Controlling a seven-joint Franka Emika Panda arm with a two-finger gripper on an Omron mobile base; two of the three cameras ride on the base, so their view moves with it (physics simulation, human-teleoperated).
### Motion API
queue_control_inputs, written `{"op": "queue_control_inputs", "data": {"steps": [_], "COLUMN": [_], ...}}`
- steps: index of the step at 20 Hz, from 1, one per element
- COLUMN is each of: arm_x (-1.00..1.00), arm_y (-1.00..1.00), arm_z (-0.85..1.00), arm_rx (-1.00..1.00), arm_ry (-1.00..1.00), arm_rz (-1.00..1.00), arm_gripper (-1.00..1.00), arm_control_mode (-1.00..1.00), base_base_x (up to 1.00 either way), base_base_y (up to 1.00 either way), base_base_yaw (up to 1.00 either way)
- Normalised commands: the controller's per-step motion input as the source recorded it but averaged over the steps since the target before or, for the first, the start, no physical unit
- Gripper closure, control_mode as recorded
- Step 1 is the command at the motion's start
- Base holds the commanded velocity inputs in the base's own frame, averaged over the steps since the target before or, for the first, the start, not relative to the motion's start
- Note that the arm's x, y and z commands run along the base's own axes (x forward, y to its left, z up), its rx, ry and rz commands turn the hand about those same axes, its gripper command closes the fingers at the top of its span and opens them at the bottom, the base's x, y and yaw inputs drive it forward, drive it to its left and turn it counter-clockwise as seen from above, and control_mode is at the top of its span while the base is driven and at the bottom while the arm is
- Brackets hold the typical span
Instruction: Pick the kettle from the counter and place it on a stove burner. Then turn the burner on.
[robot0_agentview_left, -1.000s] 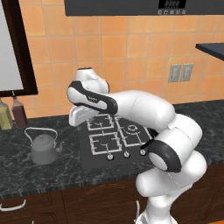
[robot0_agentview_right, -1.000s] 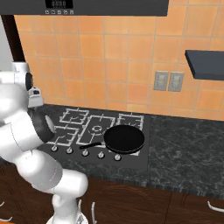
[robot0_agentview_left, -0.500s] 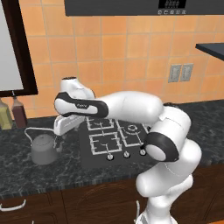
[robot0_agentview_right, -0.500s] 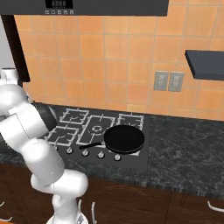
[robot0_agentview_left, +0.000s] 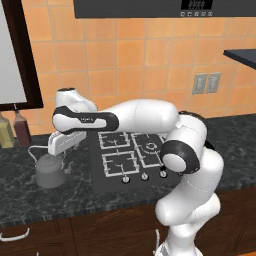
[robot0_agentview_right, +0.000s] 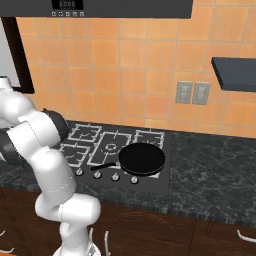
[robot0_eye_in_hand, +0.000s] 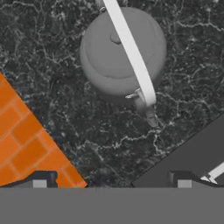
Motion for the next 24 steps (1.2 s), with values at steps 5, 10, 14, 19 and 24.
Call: {"op": "queue_control_inputs", "data": {"steps": [5, 10, 14, 19, 24], "arm_x": [0.28, 0.37, 0.34, 0.16, 0.06], "arm_y": [0.38, 0.05, 0.00, 0.05, 0.09], "arm_z": [0.00, 0.00, -0.04, -0.24, -0.19], "arm_rx": [0.00, 0.00, 0.00, 0.00, 0.00], "arm_ry": [-0.01, -0.03, 0.00, 0.00, 0.00], "arm_rz": [0.00, 0.00, 0.00, 0.00, 0.00], "arm_gripper": [-1.00, -1.00, -1.00, -1.00, -1.00], "arm_control_mode": [-1.00, -1.00, -1.00, -1.00, -1.00], "base_base_x": [0.00, 0.00, 0.00, 0.00, 0.00], "base_base_y": [0.00, 0.00, 0.00, 0.00, 0.00], "base_base_yaw": [0.00, 0.00, 0.00, 0.00, 0.00]}}
